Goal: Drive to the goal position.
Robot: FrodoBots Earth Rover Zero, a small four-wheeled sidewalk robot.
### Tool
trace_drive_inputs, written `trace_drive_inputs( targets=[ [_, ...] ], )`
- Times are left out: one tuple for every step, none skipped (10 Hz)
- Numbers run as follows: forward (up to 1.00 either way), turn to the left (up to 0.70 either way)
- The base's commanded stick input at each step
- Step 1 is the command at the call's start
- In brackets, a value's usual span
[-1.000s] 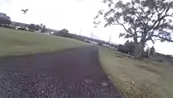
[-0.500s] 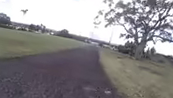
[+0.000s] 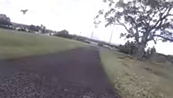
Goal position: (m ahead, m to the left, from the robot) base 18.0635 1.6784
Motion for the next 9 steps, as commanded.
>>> trace_drive_inputs(
  targets=[
    [0.50,0.00],
    [0.50,0.00],
    [0.50,0.00],
    [0.50,0.00],
    [0.50,0.00],
    [0.50,0.00],
    [0.50,0.00],
    [0.50,0.00],
    [0.50,0.00]
  ],
)
